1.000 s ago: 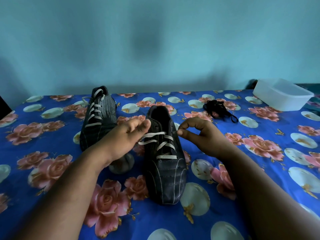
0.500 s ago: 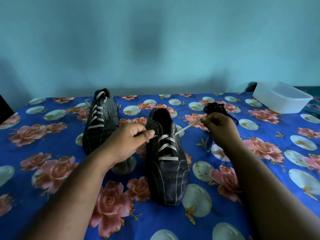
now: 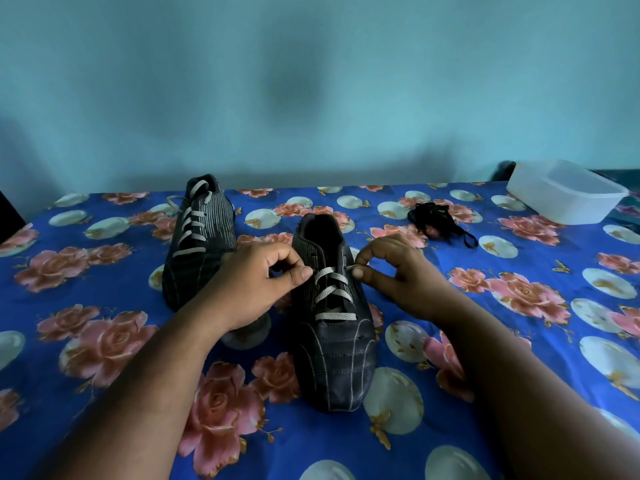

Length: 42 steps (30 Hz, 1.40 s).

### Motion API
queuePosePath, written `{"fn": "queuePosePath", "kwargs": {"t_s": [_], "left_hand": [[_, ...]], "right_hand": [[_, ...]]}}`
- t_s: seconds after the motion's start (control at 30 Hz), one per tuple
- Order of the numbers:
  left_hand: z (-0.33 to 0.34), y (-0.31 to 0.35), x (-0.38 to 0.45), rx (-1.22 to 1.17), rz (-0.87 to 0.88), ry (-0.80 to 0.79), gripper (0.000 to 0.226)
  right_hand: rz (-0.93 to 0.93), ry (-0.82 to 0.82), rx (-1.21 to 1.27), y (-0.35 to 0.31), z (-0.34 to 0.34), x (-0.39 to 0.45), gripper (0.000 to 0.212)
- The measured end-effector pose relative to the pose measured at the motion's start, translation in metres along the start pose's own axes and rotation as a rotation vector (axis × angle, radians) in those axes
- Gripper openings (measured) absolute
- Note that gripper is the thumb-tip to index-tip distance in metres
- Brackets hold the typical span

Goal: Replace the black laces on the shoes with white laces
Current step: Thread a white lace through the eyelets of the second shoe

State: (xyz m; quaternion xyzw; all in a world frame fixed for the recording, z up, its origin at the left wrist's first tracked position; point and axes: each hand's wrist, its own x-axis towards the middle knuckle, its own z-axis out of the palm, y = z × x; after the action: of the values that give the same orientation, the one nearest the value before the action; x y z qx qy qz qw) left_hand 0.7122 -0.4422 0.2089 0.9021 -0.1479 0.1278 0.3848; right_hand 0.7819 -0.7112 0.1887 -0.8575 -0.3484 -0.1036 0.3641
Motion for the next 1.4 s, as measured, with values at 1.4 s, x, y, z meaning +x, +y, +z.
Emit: {"fn": "queuePosePath", "kwargs": {"t_s": [1.4], "left_hand": [[0.006, -0.014, 0.006, 0.019, 0.074, 0.200, 0.041]], "right_hand": [[0.423, 0.261, -0.042, 0.025, -0.020, 0.002, 0.018]]}}
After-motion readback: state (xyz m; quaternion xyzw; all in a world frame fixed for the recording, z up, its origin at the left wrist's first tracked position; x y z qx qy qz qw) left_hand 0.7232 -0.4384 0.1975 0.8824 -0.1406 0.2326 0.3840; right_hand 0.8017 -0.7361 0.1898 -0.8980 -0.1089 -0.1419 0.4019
